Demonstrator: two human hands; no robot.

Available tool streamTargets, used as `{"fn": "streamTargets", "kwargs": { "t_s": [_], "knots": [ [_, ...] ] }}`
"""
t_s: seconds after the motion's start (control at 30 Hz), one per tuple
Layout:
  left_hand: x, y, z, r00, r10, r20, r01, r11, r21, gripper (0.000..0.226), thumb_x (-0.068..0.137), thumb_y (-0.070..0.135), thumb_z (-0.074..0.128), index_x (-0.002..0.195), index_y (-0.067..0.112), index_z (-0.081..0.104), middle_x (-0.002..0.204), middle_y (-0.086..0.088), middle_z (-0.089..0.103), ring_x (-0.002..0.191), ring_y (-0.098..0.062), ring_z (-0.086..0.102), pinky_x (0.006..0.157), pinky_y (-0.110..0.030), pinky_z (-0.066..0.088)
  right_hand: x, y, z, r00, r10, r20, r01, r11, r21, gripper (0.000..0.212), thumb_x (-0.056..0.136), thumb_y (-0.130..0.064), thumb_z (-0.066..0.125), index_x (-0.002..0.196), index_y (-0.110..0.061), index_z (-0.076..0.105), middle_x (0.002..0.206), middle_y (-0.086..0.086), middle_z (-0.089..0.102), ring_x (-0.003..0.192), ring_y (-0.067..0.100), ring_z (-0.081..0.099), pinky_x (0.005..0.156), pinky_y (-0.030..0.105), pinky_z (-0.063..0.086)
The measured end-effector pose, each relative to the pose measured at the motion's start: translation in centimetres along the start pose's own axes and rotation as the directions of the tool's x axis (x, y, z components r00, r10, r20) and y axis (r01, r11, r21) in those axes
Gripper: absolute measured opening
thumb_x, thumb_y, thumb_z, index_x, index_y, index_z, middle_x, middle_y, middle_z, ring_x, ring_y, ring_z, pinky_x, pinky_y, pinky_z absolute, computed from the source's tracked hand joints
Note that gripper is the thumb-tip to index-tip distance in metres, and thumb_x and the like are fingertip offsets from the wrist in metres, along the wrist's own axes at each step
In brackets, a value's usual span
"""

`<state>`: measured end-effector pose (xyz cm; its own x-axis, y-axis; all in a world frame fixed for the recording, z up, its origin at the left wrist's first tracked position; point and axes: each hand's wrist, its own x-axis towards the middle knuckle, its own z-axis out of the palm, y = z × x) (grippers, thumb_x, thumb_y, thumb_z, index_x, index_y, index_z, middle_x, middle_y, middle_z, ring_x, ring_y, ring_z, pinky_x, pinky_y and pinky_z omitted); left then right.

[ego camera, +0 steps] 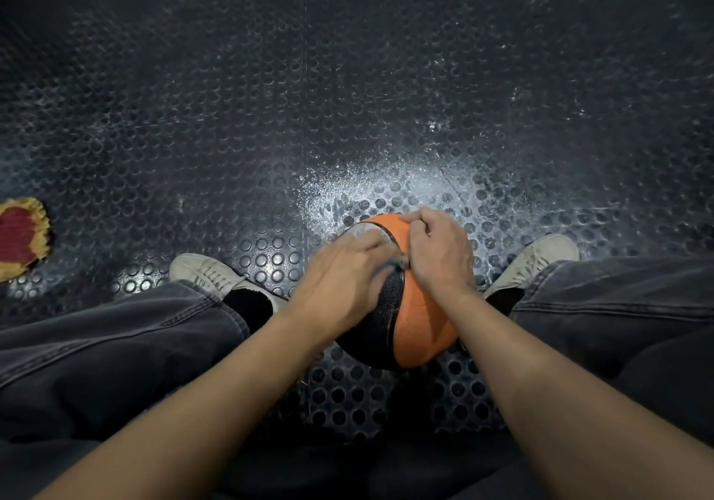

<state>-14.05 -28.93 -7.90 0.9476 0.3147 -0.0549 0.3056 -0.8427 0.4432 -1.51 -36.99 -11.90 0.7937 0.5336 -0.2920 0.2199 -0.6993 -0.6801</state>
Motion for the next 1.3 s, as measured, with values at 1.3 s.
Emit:
{"fn": "streamTargets", "kwargs": {
  "t_s": [1.3],
  "knots": [
    [-5.0, -0.2, 0.5, 0.948, -0.286, -0.137, 0.262, 0.950, -0.172, 0.019, 0.091, 0.034, 0.062, 0.110, 0.035, 0.065, 0.100, 0.012, 0.062, 0.089, -0.011, 0.061, 0.074, -0.029, 0.048, -1.5, -0.5, 1.3, 0.976, 0.216, -0.040, -0.217, 0.976, -0.032, 0.032, 0.100, -0.035, 0.038, 0.073, -0.022, 0.050, 0.078, -0.006, 0.052, 0.084, 0.026, 0.053, 0.095, 0.049, 0.046]
  ]
}}
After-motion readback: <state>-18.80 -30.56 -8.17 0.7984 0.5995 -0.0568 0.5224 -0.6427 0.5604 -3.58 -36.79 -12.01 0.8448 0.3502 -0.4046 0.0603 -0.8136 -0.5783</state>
